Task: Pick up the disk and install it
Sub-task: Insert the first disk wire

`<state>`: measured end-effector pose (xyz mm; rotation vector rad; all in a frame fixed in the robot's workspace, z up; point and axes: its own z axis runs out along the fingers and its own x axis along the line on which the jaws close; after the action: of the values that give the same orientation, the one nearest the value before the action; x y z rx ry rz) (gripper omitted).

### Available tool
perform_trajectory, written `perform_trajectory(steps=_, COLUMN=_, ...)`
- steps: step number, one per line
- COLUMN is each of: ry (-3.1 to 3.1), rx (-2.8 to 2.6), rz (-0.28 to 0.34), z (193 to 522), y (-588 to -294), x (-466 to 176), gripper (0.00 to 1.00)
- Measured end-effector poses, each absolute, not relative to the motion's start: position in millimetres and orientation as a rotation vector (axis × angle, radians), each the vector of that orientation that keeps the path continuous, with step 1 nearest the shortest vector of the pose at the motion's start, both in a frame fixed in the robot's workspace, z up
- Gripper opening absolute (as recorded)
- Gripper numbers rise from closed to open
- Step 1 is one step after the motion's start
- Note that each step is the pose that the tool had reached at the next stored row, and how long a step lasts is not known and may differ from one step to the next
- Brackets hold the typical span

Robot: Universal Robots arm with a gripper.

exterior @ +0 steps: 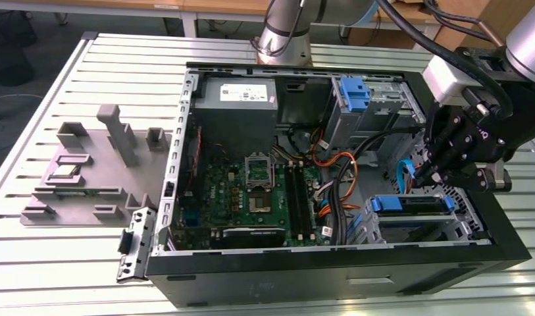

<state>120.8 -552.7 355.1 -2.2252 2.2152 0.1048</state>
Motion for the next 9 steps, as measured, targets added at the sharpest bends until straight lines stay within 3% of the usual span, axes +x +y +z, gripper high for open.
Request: perform_trajectory(steps=9, ry=2.214, rx=-2.224, rz=0.107, z=353, y=-564, x=121, gripper=0.16)
